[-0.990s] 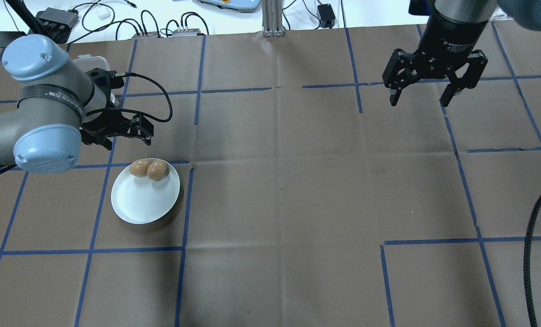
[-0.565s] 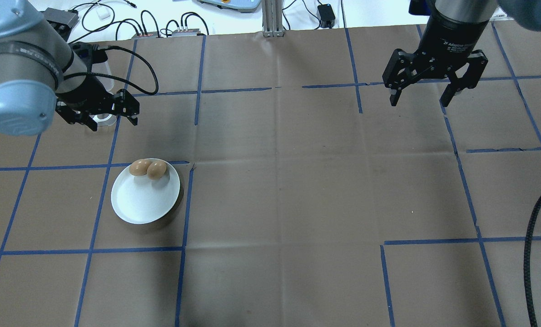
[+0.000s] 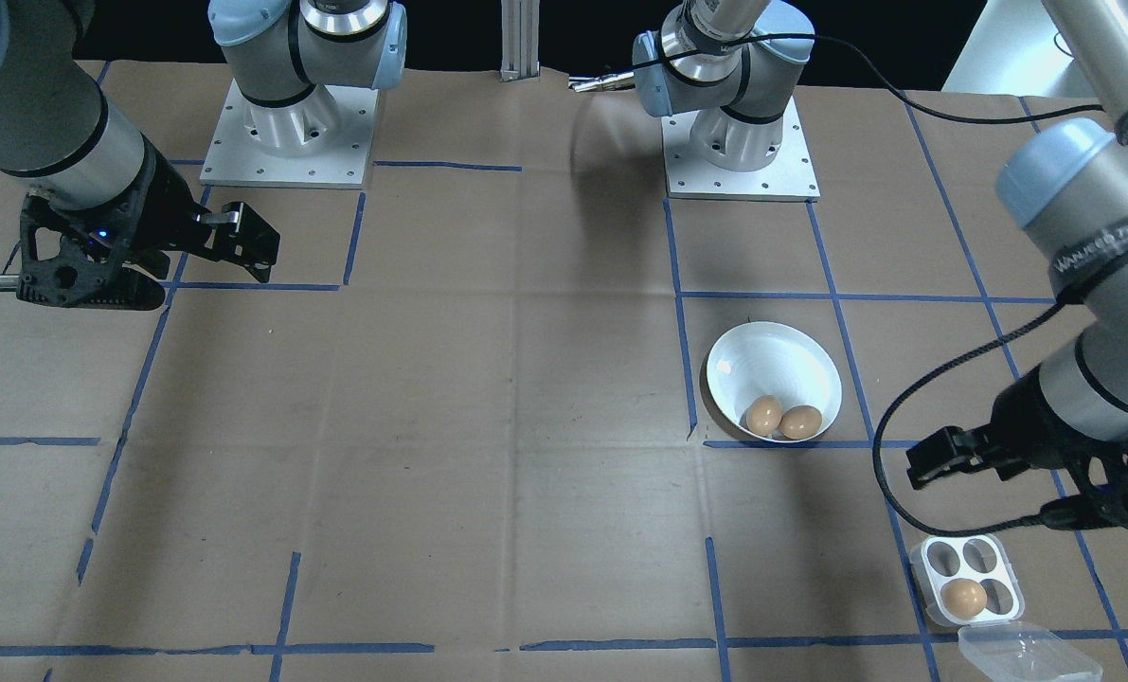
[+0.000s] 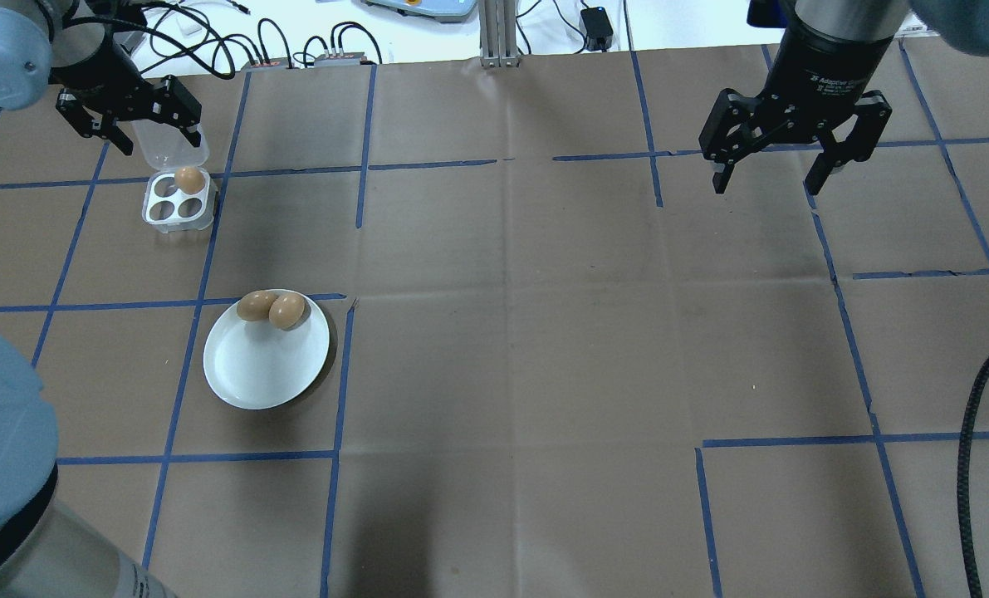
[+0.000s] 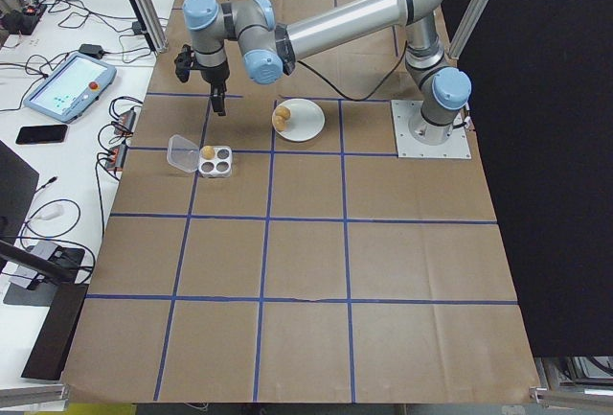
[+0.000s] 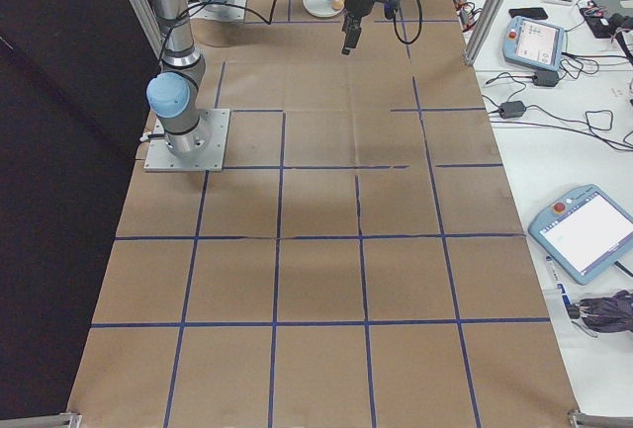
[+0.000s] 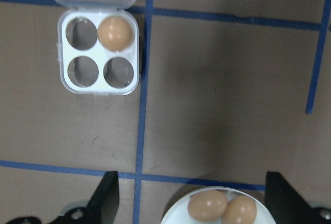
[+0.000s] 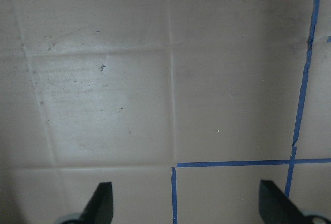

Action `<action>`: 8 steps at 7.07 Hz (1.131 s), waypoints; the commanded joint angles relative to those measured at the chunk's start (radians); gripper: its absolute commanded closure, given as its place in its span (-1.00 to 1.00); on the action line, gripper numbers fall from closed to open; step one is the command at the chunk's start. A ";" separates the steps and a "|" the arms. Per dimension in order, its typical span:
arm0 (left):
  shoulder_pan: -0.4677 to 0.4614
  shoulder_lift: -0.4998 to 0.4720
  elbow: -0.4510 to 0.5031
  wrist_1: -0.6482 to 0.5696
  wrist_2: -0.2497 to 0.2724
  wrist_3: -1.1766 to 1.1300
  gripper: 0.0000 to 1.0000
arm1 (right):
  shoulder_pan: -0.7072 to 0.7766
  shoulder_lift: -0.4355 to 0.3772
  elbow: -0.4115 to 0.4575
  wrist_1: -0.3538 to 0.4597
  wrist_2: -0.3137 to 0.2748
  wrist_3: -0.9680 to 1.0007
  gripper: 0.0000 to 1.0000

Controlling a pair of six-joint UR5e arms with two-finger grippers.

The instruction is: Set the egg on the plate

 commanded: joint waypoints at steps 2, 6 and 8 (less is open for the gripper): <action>0.036 -0.161 0.070 0.108 -0.001 0.097 -1.00 | 0.000 0.000 0.000 0.000 0.000 0.000 -1.00; 0.033 -0.254 0.070 0.158 0.010 0.142 -0.96 | 0.000 0.000 0.000 0.000 0.000 0.000 -1.00; 0.033 -0.262 0.075 0.158 0.010 0.153 -0.78 | 0.000 0.000 0.000 0.000 0.000 0.000 -1.00</action>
